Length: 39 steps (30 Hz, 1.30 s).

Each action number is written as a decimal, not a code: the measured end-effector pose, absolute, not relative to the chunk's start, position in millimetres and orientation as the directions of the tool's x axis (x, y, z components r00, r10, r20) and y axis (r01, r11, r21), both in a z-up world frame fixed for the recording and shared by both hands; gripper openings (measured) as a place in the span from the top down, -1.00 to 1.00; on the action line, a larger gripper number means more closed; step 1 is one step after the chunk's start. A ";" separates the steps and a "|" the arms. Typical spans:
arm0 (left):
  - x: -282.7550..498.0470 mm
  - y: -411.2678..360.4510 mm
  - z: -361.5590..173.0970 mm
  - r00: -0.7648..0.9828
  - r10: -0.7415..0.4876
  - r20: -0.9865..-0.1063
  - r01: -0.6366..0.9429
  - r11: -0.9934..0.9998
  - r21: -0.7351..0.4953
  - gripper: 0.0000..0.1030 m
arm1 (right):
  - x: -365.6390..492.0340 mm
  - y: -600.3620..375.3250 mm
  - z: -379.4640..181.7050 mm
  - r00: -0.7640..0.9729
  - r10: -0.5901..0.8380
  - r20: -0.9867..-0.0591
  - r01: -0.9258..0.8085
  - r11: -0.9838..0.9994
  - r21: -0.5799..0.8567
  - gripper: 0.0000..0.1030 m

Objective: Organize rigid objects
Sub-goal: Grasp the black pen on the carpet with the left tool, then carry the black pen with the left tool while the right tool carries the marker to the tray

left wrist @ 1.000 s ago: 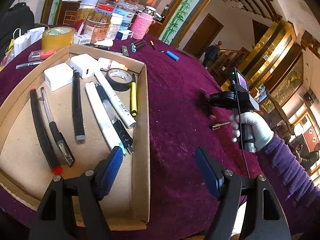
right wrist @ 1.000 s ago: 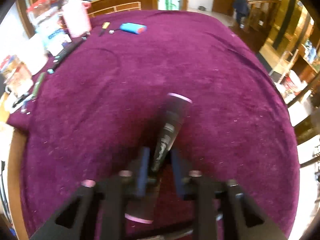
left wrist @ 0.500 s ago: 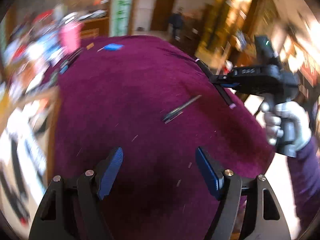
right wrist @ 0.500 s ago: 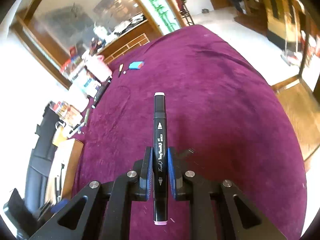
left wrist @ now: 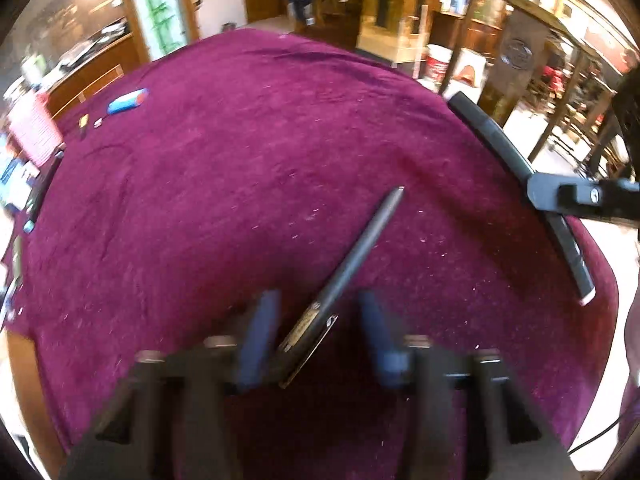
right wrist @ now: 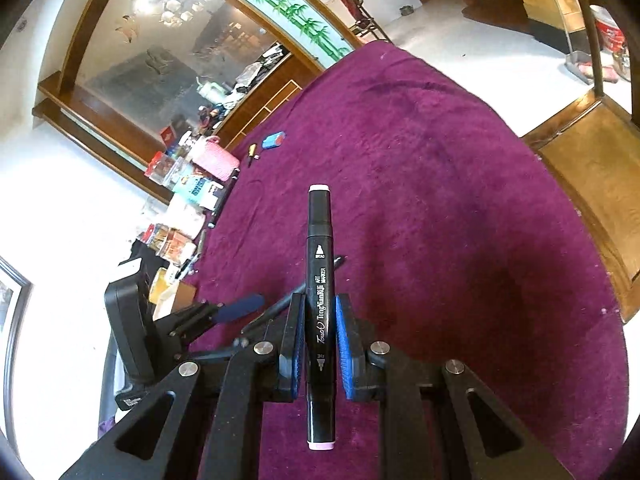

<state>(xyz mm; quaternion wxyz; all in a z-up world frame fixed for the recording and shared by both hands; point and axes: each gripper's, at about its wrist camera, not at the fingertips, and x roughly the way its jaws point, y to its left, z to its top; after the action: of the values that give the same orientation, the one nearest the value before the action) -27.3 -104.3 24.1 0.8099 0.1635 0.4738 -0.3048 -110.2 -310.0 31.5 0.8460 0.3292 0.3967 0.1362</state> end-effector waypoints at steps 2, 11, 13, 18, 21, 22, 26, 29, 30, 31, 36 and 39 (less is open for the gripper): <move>-30.2 -93.9 27.7 0.327 -0.367 -0.871 0.628 0.773 -0.090 0.72 | -110.2 -307.3 28.9 0.640 0.505 -0.579 0.018 0.744 0.668 0.69; -60.0 -109.1 19.6 0.418 -0.349 -0.839 0.624 0.781 -0.014 0.12 | -97.2 -288.1 9.8 0.590 0.528 -0.611 0.032 0.741 0.671 0.69; -61.8 -112.8 19.4 0.437 -0.343 -0.832 0.618 0.787 0.000 0.30 | -97.2 -284.4 10.0 0.584 0.525 -0.619 0.038 0.744 0.667 0.69; -66.0 -89.0 30.5 0.425 -0.412 -0.806 0.588 0.803 -0.100 0.80 | -101.4 -279.0 19.0 0.588 0.508 -0.630 0.029 0.765 0.644 0.69; -77.9 -42.0 51.8 0.437 -0.493 -0.752 0.535 0.815 -0.224 0.80 | -99.7 -271.6 23.7 0.581 0.506 -0.637 0.019 0.775 0.632 0.69; -82.9 -23.6 59.3 0.447 -0.514 -0.732 0.516 0.817 -0.258 0.79 | -98.6 -267.8 25.1 0.577 0.508 -0.640 0.015 0.777 0.630 0.69; -102.4 54.4 83.9 0.501 -0.563 -0.658 0.426 0.822 -0.379 0.79 | -95.1 -240.3 35.2 0.560 0.534 -0.634 -0.036 0.780 0.625 0.69; -118.7 118.3 95.4 0.567 -0.546 -0.616 0.336 0.837 -0.432 0.79 | -90.5 -208.6 43.7 0.532 0.566 -0.630 -0.095 0.779 0.620 0.69; -122.3 137.3 97.8 0.594 -0.523 -0.612 0.301 0.849 -0.434 0.79 | -87.7 -194.8 45.9 0.515 0.585 -0.627 -0.118 0.773 0.624 0.69; -128.5 161.3 99.3 0.626 -0.487 -0.609 0.255 0.866 -0.431 0.79 | -85.8 -182.9 47.3 0.500 0.600 -0.625 -0.138 0.768 0.626 0.69; -139.5 238.6 88.2 0.691 -0.351 -0.632 0.057 0.898 -0.437 0.79 | -79.2 -106.0 54.1 0.396 0.675 -0.622 -0.251 0.731 0.634 0.69; -141.5 267.8 75.6 0.695 -0.268 -0.667 -0.052 0.906 -0.419 0.79 | -77.9 -57.5 55.0 0.321 0.714 -0.623 -0.306 0.700 0.645 0.68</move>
<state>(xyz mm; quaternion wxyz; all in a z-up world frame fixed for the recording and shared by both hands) -141.5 267.8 75.6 0.8968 -0.2078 0.3859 -0.0603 -77.9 -57.5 55.0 0.7848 0.2106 0.4838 0.3250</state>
